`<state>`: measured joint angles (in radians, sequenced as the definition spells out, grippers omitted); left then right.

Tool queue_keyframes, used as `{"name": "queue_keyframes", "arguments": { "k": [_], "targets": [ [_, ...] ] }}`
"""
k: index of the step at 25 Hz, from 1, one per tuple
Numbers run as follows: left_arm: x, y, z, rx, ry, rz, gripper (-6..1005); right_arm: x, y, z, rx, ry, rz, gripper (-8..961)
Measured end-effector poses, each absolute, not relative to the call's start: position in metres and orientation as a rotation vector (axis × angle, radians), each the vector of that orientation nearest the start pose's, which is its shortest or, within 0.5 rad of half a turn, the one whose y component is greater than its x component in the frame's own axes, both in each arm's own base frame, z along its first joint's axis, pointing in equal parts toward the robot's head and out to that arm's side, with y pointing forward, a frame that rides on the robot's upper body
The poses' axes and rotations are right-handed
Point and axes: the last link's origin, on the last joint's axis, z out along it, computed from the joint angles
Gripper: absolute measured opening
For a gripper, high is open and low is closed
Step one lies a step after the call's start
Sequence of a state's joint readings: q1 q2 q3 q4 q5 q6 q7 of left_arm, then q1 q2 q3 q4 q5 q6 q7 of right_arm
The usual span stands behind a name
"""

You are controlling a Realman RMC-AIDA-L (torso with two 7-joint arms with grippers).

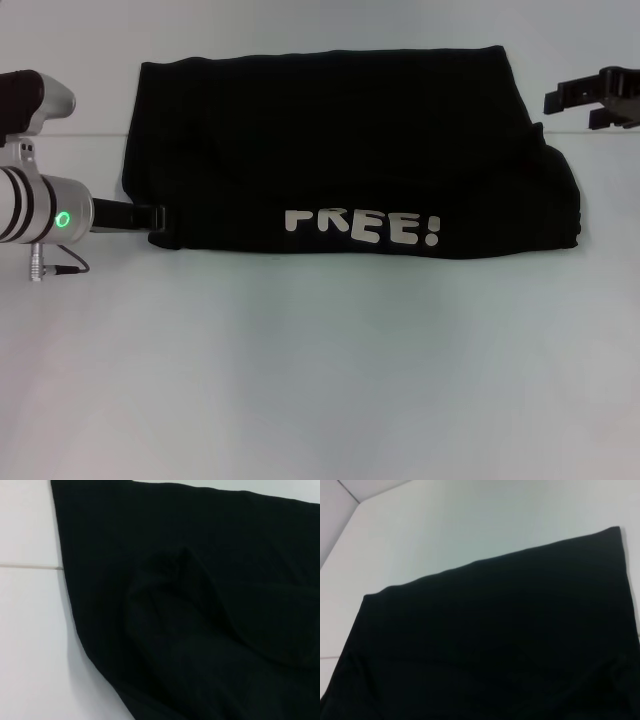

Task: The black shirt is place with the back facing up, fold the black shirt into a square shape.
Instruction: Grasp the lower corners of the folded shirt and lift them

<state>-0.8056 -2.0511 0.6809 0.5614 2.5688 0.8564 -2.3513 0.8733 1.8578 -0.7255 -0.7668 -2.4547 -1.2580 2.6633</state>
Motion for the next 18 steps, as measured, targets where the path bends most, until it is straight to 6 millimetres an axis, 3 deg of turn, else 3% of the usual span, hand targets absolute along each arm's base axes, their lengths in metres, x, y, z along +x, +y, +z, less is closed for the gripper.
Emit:
{"name": "queue_keyframes", "arguments": {
  "k": [9,18],
  "targets": [
    [-0.271,0.438,0.024,-2.1,-1.488,-0.198,11,0.239,0.445,0.114,-2.077,1.552,0.083,800],
    [-0.268,0.442,0.035,-2.068,-1.509,-0.246,10,0.265,0.434,0.104,-2.08,1.506,-0.006,797]
  ]
}}
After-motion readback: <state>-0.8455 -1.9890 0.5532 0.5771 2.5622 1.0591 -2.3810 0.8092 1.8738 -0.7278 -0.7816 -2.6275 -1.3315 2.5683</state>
